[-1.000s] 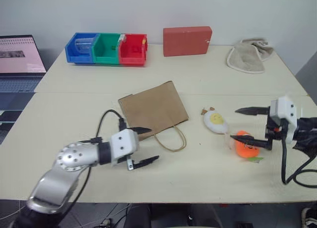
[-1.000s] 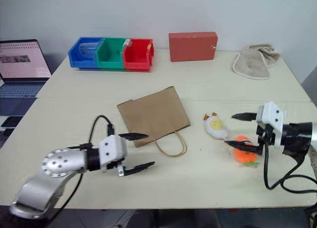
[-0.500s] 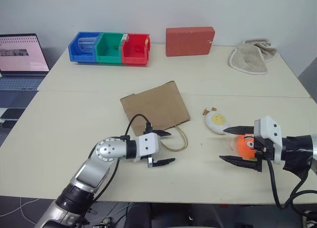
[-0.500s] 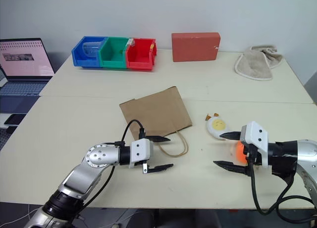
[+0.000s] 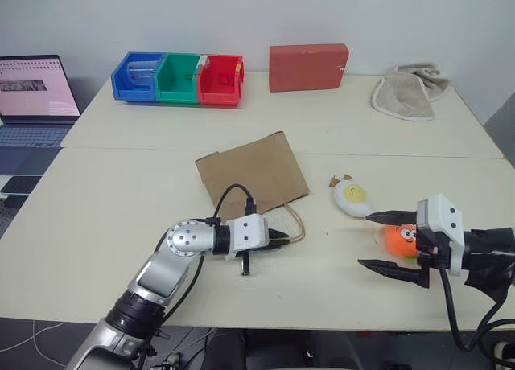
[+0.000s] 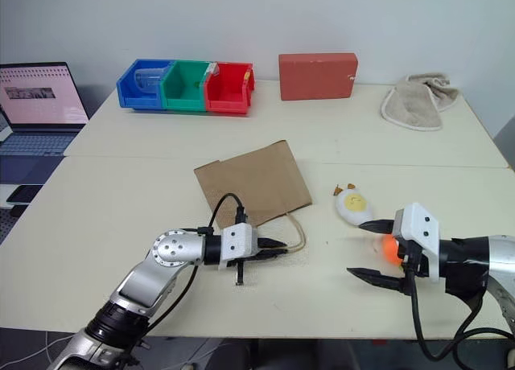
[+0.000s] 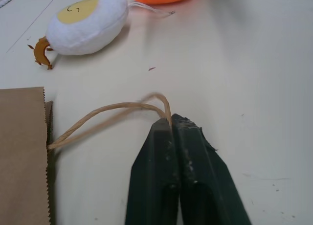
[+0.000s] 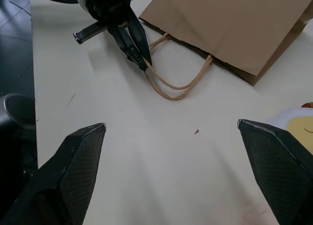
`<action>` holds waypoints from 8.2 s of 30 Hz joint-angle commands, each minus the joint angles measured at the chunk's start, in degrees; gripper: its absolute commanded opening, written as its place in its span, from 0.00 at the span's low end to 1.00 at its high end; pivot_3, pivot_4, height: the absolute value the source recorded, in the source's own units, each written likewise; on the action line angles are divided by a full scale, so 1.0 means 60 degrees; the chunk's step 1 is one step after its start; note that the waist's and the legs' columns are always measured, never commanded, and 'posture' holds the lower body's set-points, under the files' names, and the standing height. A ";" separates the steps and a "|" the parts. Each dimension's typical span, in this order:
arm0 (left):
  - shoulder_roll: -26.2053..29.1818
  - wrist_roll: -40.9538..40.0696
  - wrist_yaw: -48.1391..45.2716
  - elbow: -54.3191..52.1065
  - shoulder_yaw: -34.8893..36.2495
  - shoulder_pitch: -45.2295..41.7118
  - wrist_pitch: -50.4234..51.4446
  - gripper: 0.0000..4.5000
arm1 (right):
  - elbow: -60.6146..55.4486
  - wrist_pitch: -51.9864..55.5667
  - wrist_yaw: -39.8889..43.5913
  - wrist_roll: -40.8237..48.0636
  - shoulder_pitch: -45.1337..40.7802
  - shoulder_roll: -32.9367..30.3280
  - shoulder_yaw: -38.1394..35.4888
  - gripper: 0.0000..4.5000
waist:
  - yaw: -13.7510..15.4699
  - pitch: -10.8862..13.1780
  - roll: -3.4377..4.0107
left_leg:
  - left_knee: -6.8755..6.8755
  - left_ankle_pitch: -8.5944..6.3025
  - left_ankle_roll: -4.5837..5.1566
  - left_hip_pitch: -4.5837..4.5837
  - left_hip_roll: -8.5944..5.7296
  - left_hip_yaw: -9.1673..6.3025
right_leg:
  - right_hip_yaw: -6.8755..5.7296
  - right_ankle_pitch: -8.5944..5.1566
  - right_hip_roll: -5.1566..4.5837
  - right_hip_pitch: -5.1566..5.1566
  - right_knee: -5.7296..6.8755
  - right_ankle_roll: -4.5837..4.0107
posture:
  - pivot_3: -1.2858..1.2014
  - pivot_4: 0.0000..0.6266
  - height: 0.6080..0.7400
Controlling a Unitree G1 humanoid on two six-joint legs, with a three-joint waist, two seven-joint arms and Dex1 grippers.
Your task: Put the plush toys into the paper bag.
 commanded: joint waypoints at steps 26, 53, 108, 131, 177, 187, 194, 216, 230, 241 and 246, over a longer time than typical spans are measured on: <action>0.0940 -0.4753 -0.0982 -0.1203 0.2689 -0.2381 0.5778 0.00 | 0.3446 -0.3879 -0.3285 -0.4843 -0.3133 0.5252 0.5417 0.00 | -0.0091 -0.0005 -0.0012 | -0.0004 0.0002 0.0000 0.0010 0.0010 -0.0025 | -0.0013 0.0000 0.0022 -0.0003 0.0016 -0.0001 | 0.52 0.24 1.00; 0.1319 -0.5424 0.0110 -0.0522 0.3983 -0.4438 0.6268 0.00 | 0.8301 -0.5625 -0.6270 -0.8501 -0.4642 0.7798 0.6548 0.00 | -0.0089 -0.0010 -0.0019 | -0.0008 0.0003 -0.0004 0.0019 0.0010 -0.0047 | -0.0017 0.0028 0.0031 0.0007 0.0022 0.0040 | 0.52 0.24 1.00; 0.1277 -0.5250 -0.0289 -0.1178 0.3709 -0.4120 0.5343 0.00 | 0.3200 -0.4438 -0.2808 -0.7681 -0.2247 0.1245 0.3518 0.69 | -0.0174 -0.0006 -0.0021 | -0.0008 0.0002 -0.0003 -0.0005 0.0008 -0.0031 | -0.0005 0.0023 0.0029 -0.0007 0.0006 0.0039 | 0.52 0.24 1.00; 0.1376 -0.5212 -0.0380 -0.1106 0.3777 -0.4026 0.5402 0.00 | 0.1697 -0.3874 0.0081 -0.4287 -0.3394 0.0142 0.2634 0.01 | -0.0182 -0.0003 -0.0019 | -0.0005 0.0002 -0.0003 -0.0008 0.0007 -0.0037 | -0.0008 0.0038 0.0029 -0.0006 0.0009 0.0064 | 0.52 0.24 1.00; 0.1413 -0.5900 -0.0334 -0.1060 0.3883 -0.4436 0.6167 0.00 | 0.5653 -0.3483 -0.4146 -0.9186 -0.6973 0.6777 0.7278 0.75 | -0.0205 -0.0004 -0.0021 | 0.0004 0.0009 -0.0012 -0.0104 0.0008 -0.0056 | -0.0021 0.0051 0.0032 -0.0102 0.0034 0.0069 | 0.52 0.24 1.00; 0.1204 -0.5635 -0.0213 -0.0892 0.3701 -0.4377 0.5770 0.00 | 0.2058 -0.1748 -0.1704 -0.7286 -0.6169 0.5249 0.6076 0.90 | -0.0190 -0.0004 -0.0021 | 0.0005 0.0009 -0.0012 -0.0103 0.0008 -0.0057 | -0.0021 0.0051 0.0033 -0.0100 0.0036 0.0073 | 0.52 0.24 1.00; 0.1082 -0.5579 -0.0214 -0.0973 0.3621 -0.4250 0.5675 0.00 | 0.0147 -0.0492 0.0176 -0.4380 -0.5092 0.3158 0.3856 0.90 | -0.0112 -0.0004 -0.0022 | 0.0009 0.0008 -0.0011 -0.0104 0.0007 -0.0058 | -0.0023 0.0051 0.0031 -0.0094 0.0030 0.0075 | 0.52 0.24 1.00; 0.0967 -0.5642 -0.0056 -0.1543 0.3628 -0.3774 0.5610 0.00 | 0.2885 -0.3743 0.0358 -0.5599 0.1052 -0.0931 -0.0205 0.90 | -0.0041 -0.0006 -0.0023 | 0.0065 0.0007 -0.0010 -0.0096 0.0007 -0.0024 | 0.0006 0.0061 0.0031 -0.0067 0.0022 0.0095 | 0.52 0.24 1.00; 0.1096 -0.5655 0.0024 -0.1637 0.3694 -0.3694 0.5653 0.00 | 0.4019 -0.4798 -0.0295 -0.5869 -0.0061 -0.0721 0.0462 0.00 | -0.0040 -0.0006 -0.0023 | 0.0138 0.0006 -0.0010 -0.0071 0.0002 -0.0026 | 0.0023 0.0049 0.0030 -0.0001 0.0013 0.0073 | 0.52 0.24 1.00; 0.1137 -0.5612 -0.0091 -0.1103 0.3770 -0.4153 0.5585 0.00 | 0.1395 -0.2891 0.0496 -0.3578 -0.1981 -0.0715 0.1047 0.00 | -0.0054 -0.0005 -0.0020 | 0.0134 0.0006 -0.0009 -0.0065 0.0002 -0.0035 | 0.0019 0.0054 0.0033 0.0000 0.0019 0.0082 | 0.52 0.24 1.00; 0.1073 -0.5556 -0.0129 -0.0793 0.3726 -0.4491 0.5504 0.00 | 0.0569 -0.2034 -0.0021 -0.3548 -0.3999 0.0482 0.2938 0.00 | -0.0039 -0.0004 -0.0024 | 0.0134 0.0006 -0.0010 -0.0075 0.0001 -0.0040 | 0.0017 0.0054 0.0033 -0.0002 0.0012 0.0082 | 0.52 0.24 1.00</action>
